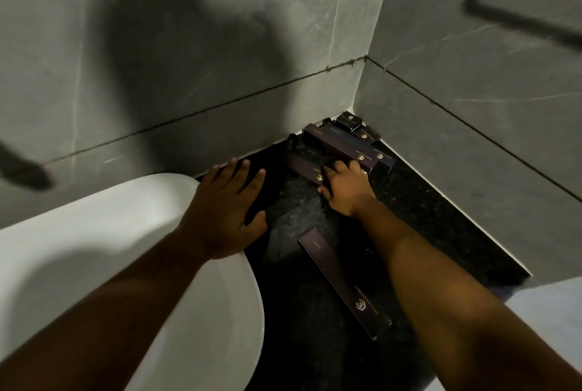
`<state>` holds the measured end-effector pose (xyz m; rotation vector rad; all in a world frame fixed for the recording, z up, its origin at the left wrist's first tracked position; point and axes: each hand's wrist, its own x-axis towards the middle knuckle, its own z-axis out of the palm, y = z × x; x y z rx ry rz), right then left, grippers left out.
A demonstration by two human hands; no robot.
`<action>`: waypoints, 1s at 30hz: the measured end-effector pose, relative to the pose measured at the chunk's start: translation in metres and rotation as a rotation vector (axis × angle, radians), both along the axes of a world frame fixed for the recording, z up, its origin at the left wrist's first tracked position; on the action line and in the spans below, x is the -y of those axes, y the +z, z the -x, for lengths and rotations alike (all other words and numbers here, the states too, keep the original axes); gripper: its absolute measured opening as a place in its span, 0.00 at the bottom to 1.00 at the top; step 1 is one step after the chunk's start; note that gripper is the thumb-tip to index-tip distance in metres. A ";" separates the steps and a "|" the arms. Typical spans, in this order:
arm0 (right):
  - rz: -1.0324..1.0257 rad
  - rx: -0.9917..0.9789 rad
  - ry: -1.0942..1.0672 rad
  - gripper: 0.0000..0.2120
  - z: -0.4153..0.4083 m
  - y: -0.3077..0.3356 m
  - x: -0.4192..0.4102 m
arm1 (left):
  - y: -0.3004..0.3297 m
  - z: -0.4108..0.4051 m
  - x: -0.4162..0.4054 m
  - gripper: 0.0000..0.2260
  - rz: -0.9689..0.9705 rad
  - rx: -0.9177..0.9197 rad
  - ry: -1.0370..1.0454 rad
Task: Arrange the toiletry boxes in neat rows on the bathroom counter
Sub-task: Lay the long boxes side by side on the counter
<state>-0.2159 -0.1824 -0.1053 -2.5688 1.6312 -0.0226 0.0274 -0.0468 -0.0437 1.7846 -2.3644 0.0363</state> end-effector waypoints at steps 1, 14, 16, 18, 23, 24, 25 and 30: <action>-0.009 0.041 -0.022 0.25 0.010 -0.003 -0.014 | 0.000 0.000 -0.001 0.32 -0.008 0.001 -0.001; 0.016 0.321 -0.439 0.26 0.121 -0.027 -0.187 | 0.006 0.001 -0.003 0.31 -0.043 -0.014 -0.007; 0.016 0.331 -0.450 0.27 0.121 -0.027 -0.191 | 0.006 0.002 -0.003 0.31 -0.048 -0.019 -0.008; 0.011 0.335 -0.462 0.27 0.121 -0.026 -0.193 | 0.007 0.003 -0.004 0.30 -0.060 -0.020 -0.010; 0.018 0.328 -0.467 0.26 0.120 -0.023 -0.195 | 0.008 0.003 -0.004 0.30 -0.062 -0.014 -0.014; 0.016 0.328 -0.472 0.26 0.120 -0.023 -0.195 | 0.008 0.003 -0.004 0.30 -0.061 -0.013 -0.014; 0.016 0.330 -0.476 0.26 0.120 -0.023 -0.195 | 0.008 0.003 -0.004 0.30 -0.062 -0.013 -0.014; 0.006 0.354 -0.482 0.26 0.119 -0.022 -0.197 | 0.008 0.003 -0.004 0.30 -0.076 -0.016 -0.013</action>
